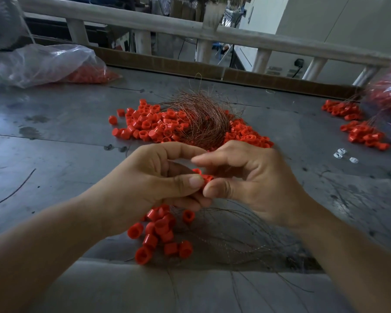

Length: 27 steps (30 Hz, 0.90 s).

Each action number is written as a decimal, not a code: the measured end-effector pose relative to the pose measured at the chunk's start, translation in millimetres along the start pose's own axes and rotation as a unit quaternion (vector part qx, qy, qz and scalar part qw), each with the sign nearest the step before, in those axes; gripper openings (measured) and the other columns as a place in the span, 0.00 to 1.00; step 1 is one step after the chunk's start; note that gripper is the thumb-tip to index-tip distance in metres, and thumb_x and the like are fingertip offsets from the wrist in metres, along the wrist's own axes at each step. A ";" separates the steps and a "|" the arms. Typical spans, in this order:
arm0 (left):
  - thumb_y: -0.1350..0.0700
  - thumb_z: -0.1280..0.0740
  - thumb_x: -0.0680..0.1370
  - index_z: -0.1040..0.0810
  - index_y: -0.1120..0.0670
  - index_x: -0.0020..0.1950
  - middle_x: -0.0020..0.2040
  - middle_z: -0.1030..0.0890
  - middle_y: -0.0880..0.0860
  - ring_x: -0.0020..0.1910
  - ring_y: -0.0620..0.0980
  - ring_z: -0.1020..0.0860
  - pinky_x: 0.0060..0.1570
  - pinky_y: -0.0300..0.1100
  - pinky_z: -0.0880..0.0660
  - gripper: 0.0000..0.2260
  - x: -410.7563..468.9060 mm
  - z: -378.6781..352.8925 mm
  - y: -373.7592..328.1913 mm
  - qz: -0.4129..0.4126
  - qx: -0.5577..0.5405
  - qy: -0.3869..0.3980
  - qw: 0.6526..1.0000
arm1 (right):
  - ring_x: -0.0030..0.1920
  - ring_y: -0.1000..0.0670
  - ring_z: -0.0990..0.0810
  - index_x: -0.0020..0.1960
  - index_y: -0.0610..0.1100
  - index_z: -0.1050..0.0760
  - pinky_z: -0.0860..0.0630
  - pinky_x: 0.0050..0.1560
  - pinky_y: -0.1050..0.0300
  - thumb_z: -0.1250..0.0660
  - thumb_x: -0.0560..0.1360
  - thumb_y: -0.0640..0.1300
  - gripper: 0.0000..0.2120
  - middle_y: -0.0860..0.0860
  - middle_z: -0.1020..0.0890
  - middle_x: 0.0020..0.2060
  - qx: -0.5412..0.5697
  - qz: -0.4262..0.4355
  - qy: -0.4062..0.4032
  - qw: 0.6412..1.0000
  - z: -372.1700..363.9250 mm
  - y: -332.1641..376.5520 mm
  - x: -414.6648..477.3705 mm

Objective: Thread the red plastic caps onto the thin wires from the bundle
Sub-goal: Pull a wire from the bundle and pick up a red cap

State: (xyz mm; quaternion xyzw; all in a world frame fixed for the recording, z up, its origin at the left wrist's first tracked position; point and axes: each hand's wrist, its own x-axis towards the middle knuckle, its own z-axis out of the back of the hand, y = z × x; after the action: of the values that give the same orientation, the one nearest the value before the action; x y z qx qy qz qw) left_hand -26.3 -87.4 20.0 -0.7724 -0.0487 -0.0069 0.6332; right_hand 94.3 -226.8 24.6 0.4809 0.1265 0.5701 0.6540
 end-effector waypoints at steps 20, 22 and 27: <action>0.53 0.25 0.66 0.31 0.40 0.63 0.36 0.17 0.56 0.36 0.53 0.17 0.34 0.39 0.22 0.29 -7.3 -15.1 2.8 -0.083 0.080 -0.023 0.993 | 0.36 0.60 0.25 0.39 0.49 0.27 0.29 0.39 0.69 0.32 0.69 0.42 0.04 0.58 0.26 0.37 -0.064 0.037 0.016 0.997 -4.6 15.8 -4.0; 0.55 0.25 0.66 0.31 0.43 0.64 0.37 0.17 0.57 0.36 0.54 0.17 0.34 0.39 0.22 0.29 -6.7 -14.2 1.5 -0.064 0.071 -0.025 0.995 | 0.36 0.60 0.25 0.38 0.51 0.27 0.29 0.38 0.69 0.32 0.68 0.44 0.04 0.58 0.26 0.36 -0.046 0.020 0.022 0.998 -4.2 16.0 -3.6; 0.47 0.25 0.65 0.25 0.48 0.60 0.37 0.17 0.58 0.35 0.55 0.17 0.33 0.39 0.22 0.25 -4.3 -7.6 -4.7 -0.013 0.008 0.009 1.000 | 0.36 0.59 0.24 0.39 0.55 0.25 0.27 0.38 0.65 0.28 0.63 0.47 0.08 0.59 0.25 0.35 -0.011 0.005 0.022 1.000 -5.6 15.8 -1.9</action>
State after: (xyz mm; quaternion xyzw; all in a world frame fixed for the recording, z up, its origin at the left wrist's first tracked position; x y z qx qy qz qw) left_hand -30.6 -94.2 25.8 -0.7667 -0.0532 -0.0219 0.6394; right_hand 79.9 -227.5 33.3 0.4614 0.1323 0.5852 0.6536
